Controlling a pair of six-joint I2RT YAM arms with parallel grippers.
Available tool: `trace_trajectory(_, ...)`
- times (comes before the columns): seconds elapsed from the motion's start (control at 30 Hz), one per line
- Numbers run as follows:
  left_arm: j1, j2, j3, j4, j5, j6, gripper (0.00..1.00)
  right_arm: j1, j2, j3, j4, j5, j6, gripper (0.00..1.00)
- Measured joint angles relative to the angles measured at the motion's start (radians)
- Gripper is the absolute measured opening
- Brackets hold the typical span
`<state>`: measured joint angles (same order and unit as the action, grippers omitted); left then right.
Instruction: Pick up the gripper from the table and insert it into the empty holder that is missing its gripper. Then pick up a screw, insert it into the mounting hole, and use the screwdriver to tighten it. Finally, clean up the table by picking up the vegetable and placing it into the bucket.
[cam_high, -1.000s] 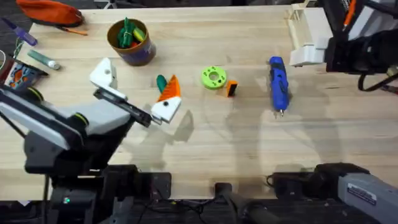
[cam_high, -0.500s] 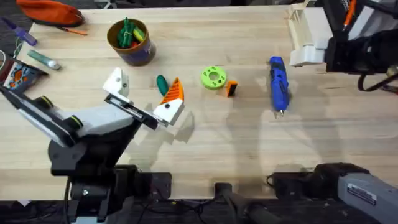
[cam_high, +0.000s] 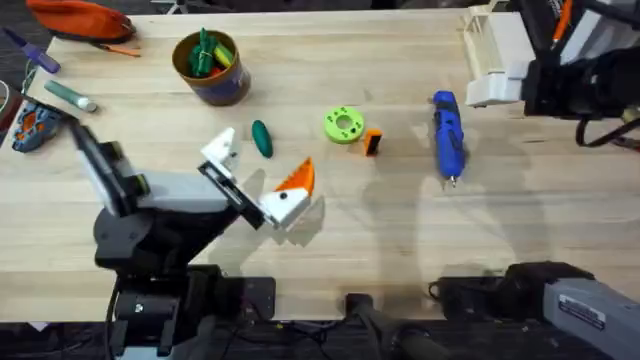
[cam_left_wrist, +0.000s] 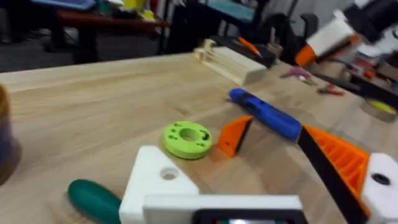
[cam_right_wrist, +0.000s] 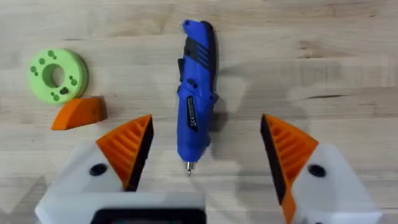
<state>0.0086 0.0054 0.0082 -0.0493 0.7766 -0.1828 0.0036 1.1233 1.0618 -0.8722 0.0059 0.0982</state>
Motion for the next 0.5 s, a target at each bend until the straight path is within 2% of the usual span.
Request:
trace_trajectory(0.07,0.000,0.001,0.001,-0.029,0.053,0.044,0.985,0.000,0.000,0.000,0.000,0.000,0.000,0.994)
trace_trajectory(0.27,0.000,0.000,0.005,-0.054,0.213,0.271,0.985,0.000,0.000,0.000,0.000,0.000,0.000,0.994)
trace_trajectory(0.37,0.000,0.000,0.006,-0.064,0.277,0.332,0.985,0.000,0.000,0.000,0.000,0.000,0.000,0.994)
trace_trajectory(0.5,0.000,0.000,0.006,-0.069,0.315,0.368,0.985,0.000,0.000,0.000,0.000,0.000,0.000,0.994)
